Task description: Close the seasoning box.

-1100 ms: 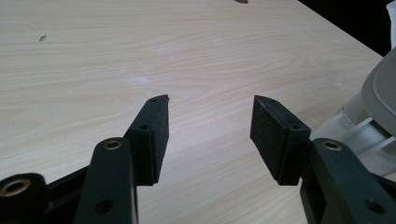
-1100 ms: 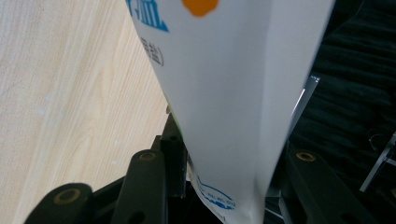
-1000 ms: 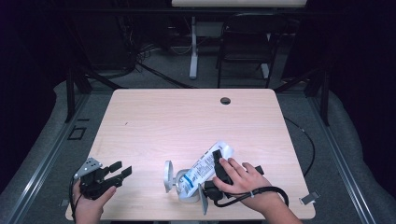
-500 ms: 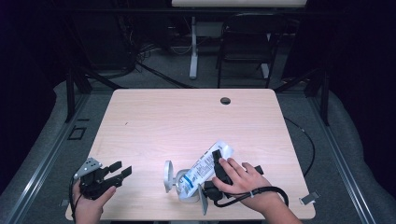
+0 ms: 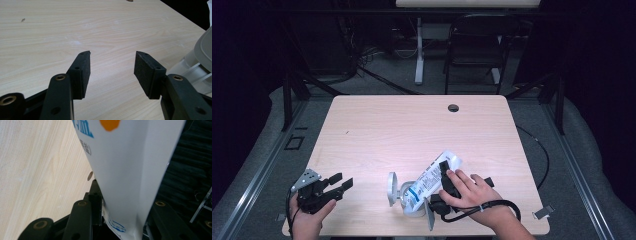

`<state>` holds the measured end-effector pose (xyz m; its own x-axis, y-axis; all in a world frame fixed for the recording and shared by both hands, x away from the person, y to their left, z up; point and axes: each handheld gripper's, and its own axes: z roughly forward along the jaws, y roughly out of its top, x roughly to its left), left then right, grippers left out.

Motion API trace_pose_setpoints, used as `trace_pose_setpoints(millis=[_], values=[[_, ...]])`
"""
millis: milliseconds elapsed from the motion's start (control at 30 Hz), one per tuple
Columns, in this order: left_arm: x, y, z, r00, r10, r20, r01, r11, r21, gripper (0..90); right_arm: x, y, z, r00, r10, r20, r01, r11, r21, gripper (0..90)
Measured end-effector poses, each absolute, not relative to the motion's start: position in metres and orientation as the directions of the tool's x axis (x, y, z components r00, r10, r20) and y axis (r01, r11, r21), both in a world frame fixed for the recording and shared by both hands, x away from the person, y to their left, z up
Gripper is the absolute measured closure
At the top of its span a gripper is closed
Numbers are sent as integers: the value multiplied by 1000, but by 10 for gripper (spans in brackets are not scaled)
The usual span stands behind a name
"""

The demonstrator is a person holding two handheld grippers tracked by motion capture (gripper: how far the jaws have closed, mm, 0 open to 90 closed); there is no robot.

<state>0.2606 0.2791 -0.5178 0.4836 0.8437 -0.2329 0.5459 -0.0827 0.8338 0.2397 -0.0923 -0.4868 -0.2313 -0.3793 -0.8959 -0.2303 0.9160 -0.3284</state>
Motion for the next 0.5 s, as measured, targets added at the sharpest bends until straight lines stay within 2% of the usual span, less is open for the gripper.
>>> trace_pose_setpoints(millis=[500], values=[[261, 279, -518, 482, 844, -236, 547, -80, 833, 476, 239, -93, -485, -227, -383, -896, -234, 914, -331, 677]])
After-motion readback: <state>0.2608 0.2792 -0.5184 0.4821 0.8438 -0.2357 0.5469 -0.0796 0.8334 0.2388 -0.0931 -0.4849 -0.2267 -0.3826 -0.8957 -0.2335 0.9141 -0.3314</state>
